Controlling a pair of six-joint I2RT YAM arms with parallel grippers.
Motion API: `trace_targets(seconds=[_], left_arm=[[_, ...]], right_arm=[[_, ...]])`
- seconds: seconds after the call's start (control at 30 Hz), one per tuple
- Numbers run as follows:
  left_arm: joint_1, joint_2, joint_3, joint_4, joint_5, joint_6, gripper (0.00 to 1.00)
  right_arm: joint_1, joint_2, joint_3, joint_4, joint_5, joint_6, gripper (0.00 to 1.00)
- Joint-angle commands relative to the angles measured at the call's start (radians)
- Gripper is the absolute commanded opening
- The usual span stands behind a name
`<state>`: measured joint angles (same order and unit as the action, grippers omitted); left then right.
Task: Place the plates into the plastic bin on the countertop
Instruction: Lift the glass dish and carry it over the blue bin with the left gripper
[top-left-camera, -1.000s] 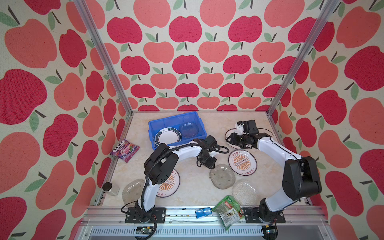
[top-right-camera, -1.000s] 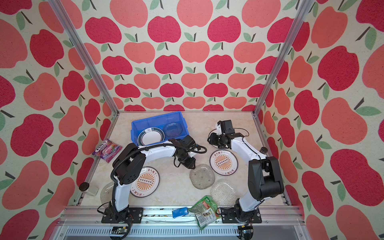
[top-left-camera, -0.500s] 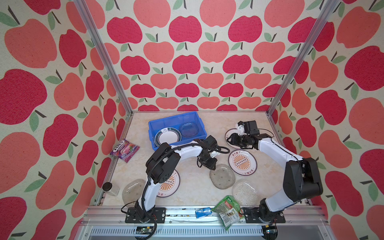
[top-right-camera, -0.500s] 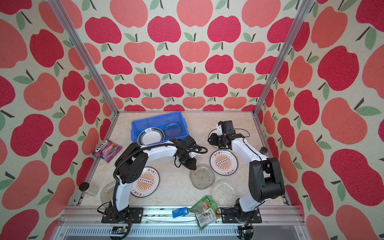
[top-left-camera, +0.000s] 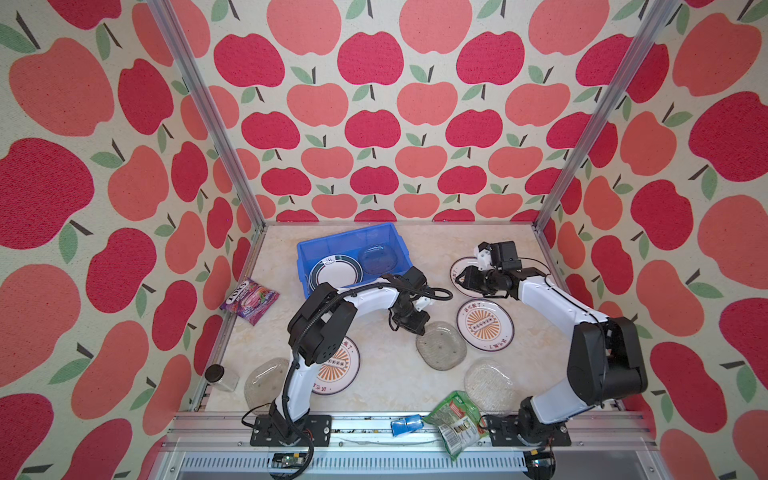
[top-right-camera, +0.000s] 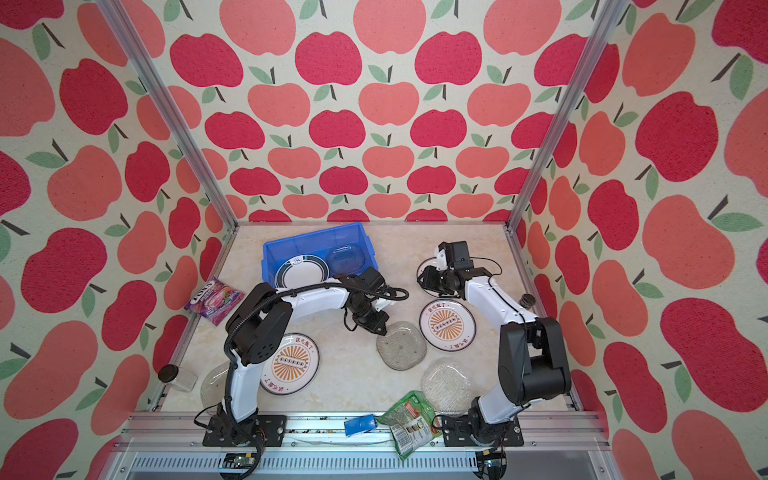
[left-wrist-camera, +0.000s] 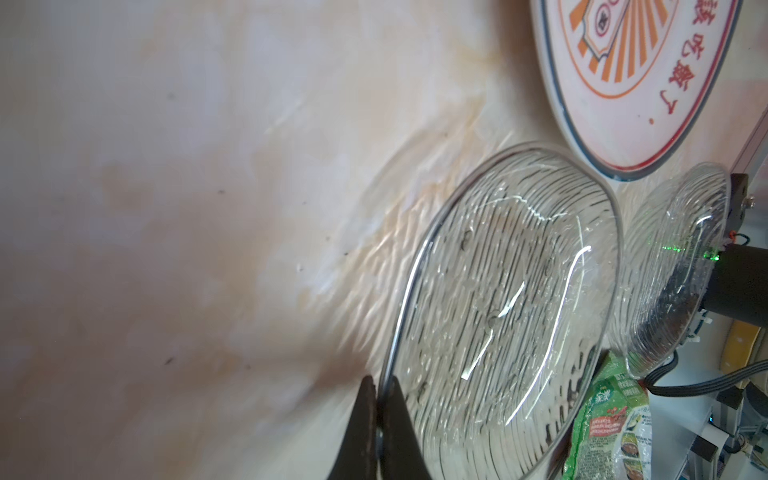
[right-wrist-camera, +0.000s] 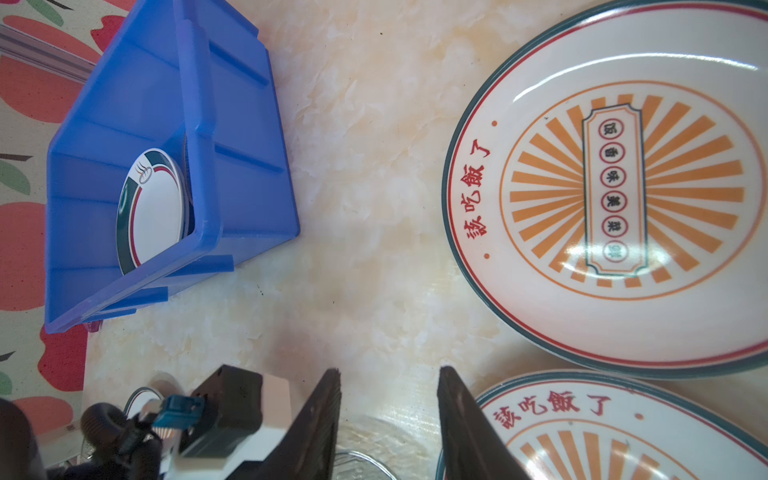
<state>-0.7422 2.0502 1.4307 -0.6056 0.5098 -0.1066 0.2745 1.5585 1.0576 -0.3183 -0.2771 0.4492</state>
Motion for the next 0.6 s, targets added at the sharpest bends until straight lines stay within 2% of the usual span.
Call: trace_targets(seconds=[0.0,0.17,0.27,0.43,0.57], left_arm=[[0.068,-0.132,-0.013,-0.035,0.003,-0.002,0.00],[0.166,-0.284,0.017,-0.021,0.088,-0.041,0.00],[0.229,-0.322,0.062,-0.012,0.089,-0.066,0.00],[0.316,-0.334,0.145,-0.003,-0.046,-0.086,0.00],[0.397,-0.266,0.241,-0.002,-0.138,-0.140,0.00]], right_arm=[[-0.006,-0.005,0.019,0.012,-0.019,0.022,0.42],[-0.006,0.014,0.051,0.016,-0.015,0.031,0.42],[-0.009,0.020,0.065,0.027,-0.002,0.035,0.42],[-0.009,0.054,0.108,0.030,-0.015,0.040,0.42],[-0.008,0.083,0.147,0.028,-0.027,0.043,0.42]])
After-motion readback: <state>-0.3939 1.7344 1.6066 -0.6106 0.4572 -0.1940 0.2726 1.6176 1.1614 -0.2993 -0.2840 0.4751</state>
